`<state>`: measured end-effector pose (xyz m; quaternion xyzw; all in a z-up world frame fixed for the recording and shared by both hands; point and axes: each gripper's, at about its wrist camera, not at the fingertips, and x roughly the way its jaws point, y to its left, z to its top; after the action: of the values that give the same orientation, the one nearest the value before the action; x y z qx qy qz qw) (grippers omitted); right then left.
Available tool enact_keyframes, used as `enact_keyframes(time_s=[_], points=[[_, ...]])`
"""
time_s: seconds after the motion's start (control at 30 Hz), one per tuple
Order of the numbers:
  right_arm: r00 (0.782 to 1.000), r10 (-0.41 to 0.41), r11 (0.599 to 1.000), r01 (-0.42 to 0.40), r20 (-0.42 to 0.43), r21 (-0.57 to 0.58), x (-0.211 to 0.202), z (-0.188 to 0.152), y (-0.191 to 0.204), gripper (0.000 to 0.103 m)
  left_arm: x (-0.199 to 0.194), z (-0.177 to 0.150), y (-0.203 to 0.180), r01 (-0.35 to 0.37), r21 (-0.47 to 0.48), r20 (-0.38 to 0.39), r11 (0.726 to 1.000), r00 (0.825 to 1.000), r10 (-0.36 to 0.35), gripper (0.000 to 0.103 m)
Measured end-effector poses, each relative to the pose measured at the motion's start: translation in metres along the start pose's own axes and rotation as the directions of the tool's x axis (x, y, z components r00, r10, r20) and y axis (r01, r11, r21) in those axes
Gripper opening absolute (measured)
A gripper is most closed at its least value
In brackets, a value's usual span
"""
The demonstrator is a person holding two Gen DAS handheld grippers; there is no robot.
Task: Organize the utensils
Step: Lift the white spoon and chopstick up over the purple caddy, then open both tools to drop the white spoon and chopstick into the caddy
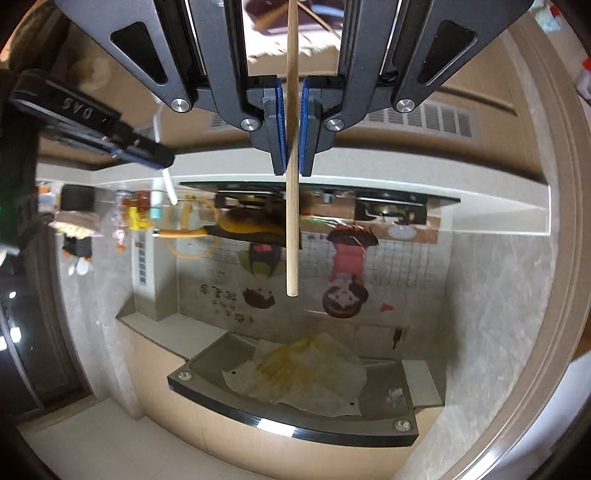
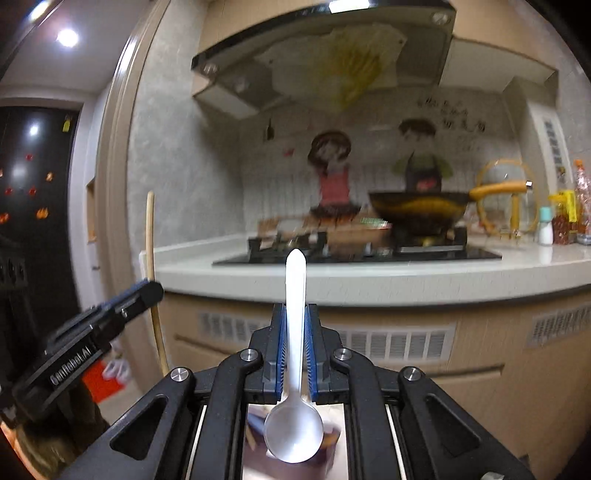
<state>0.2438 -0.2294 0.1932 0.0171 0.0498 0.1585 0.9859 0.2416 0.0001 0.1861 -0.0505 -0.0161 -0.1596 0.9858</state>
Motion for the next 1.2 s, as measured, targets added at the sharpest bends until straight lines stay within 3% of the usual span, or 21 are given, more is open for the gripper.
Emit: enact_keyframes(time_s=[0.27,0.57,0.7,0.93,1.2], points=[[0.997,0.015,1.000,-0.014,-0.080,0.014,0.062,-0.027,-0.011,0.010,0.059,-0.029,0.027,-0.018,0.004,-0.074,1.000,0.997,0.018,0.007],[0.984,0.054,0.998,-0.048,-0.170,0.039,0.103,-0.069,-0.017,0.010,0.088,-0.067,0.085,-0.026,-0.172,-0.069,0.985,0.998,0.015,0.007],[0.974,0.055,0.998,-0.045,-0.218,0.052,0.119,-0.089,-0.022,0.010,0.100,-0.087,0.094,-0.037,-0.193,-0.094,0.980,0.995,0.019,0.007],[0.960,0.074,0.996,-0.057,-0.271,0.072,0.144,-0.127,-0.026,0.010,0.105,-0.123,0.090,-0.062,-0.147,-0.126,0.987,0.991,0.043,0.007],[0.953,-0.009,1.000,0.008,-0.302,-0.004,0.168,-0.166,-0.015,0.010,0.113,-0.168,0.084,-0.097,-0.078,-0.200,0.992,0.977,0.080,0.008]])
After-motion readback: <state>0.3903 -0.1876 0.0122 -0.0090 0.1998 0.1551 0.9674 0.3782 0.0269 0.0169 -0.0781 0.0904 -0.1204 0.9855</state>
